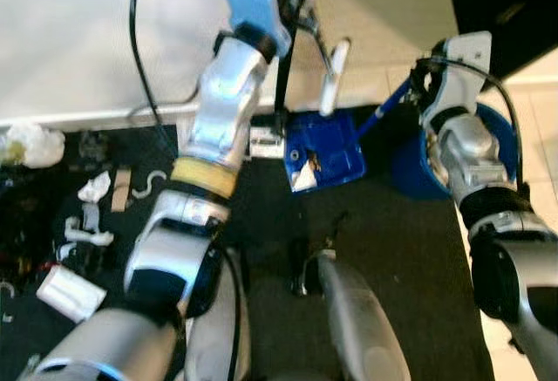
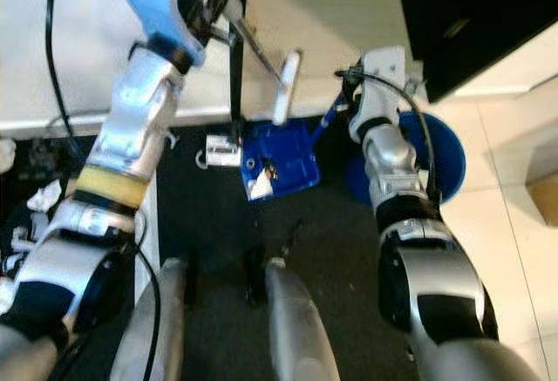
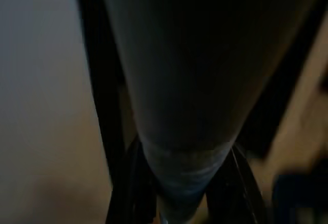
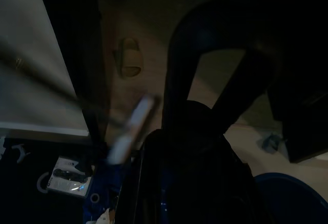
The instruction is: Sweep floor
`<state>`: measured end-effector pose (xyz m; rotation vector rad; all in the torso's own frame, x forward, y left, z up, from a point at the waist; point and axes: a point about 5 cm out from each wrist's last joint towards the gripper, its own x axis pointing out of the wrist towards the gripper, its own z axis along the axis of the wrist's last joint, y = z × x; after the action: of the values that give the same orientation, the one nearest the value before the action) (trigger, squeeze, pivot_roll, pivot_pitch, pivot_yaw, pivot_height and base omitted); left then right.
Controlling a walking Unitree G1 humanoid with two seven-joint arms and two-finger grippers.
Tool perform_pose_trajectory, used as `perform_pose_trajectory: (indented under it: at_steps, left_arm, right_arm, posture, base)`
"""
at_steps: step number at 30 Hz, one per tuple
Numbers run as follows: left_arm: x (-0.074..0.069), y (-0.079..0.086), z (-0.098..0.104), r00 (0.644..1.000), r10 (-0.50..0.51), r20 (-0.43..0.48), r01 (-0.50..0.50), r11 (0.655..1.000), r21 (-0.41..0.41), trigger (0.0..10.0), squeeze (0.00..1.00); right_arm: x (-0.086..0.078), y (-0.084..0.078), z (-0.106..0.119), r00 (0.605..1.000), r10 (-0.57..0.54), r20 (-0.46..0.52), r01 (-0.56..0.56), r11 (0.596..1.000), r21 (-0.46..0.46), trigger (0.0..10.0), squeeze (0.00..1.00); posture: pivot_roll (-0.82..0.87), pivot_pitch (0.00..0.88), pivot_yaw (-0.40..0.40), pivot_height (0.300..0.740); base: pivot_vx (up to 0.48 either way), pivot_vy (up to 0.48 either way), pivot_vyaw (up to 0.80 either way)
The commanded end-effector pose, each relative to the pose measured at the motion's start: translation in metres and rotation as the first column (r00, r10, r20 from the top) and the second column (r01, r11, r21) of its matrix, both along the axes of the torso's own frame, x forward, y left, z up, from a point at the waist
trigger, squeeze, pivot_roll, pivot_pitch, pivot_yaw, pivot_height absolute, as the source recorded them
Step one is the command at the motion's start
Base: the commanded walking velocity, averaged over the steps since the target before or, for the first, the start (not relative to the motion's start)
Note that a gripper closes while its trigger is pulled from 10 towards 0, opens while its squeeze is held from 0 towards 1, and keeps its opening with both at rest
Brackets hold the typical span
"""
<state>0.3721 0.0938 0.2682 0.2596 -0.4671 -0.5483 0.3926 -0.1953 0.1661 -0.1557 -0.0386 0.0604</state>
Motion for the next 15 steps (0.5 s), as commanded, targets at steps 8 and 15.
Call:
perform_pose_trajectory:
  at_steps: [8,15]
  left_arm:
    - [-0.014,0.055,0.007,0.999,0.03,0.043,-0.042,0.947,0.319,10.0,0.0]
    - [-0.019,0.081,0.02,0.987,0.132,0.096,-0.154,0.945,0.287,10.0,0.0]
  right_arm:
    - [-0.023,-0.017,-0.061,0.965,-0.063,-0.254,0.059,0.998,-0.023,10.0,0.0]
    - [-0.023,-0.018,-0.06,0.965,-0.067,-0.253,0.063,0.998,-0.025,10.0,0.0]
  posture:
    - [0.11,0.431,-0.067,0.74]
    - [0.11,0.433,-0.069,0.74]
  base:
    - [0.0,0.0,0.0]
    - [0.0,0.0,0.0]
